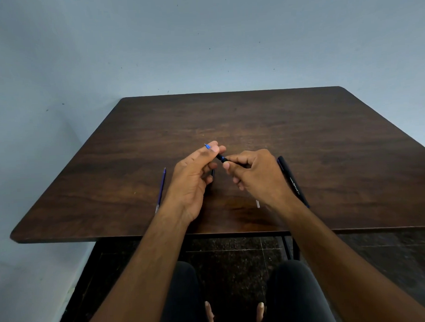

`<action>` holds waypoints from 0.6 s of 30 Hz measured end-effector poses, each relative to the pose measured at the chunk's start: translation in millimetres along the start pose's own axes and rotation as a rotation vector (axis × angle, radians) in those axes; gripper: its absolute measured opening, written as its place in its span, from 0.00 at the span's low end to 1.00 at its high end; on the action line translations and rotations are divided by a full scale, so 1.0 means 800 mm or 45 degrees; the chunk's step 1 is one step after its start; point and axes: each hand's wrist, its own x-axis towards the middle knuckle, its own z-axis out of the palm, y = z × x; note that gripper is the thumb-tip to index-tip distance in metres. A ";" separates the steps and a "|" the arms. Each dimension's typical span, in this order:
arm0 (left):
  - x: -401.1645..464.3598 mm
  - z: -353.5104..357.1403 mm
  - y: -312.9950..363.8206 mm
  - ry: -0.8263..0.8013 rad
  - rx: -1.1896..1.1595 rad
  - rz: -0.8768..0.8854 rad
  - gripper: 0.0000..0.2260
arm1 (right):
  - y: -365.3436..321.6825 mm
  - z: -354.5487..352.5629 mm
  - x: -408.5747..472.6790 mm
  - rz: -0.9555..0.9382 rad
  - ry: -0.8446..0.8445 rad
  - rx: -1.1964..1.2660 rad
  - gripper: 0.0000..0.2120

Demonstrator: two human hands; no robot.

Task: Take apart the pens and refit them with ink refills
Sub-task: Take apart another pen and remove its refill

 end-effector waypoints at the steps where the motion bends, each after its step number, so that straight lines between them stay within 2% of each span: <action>1: 0.000 -0.001 0.001 -0.027 -0.006 0.002 0.13 | 0.000 -0.001 0.001 0.000 0.000 -0.001 0.07; 5: -0.001 -0.006 0.000 -0.037 0.035 0.066 0.13 | -0.002 -0.002 -0.001 -0.003 -0.013 -0.026 0.07; 9: 0.000 -0.009 -0.006 0.043 0.028 0.111 0.10 | -0.009 -0.003 -0.004 0.008 -0.016 0.012 0.06; 14: 0.002 -0.007 -0.008 0.211 -0.043 0.061 0.19 | -0.010 -0.002 -0.006 0.014 -0.029 0.009 0.08; 18: -0.001 -0.007 -0.008 0.138 -0.042 0.020 0.19 | -0.009 0.001 -0.008 0.017 -0.024 0.011 0.09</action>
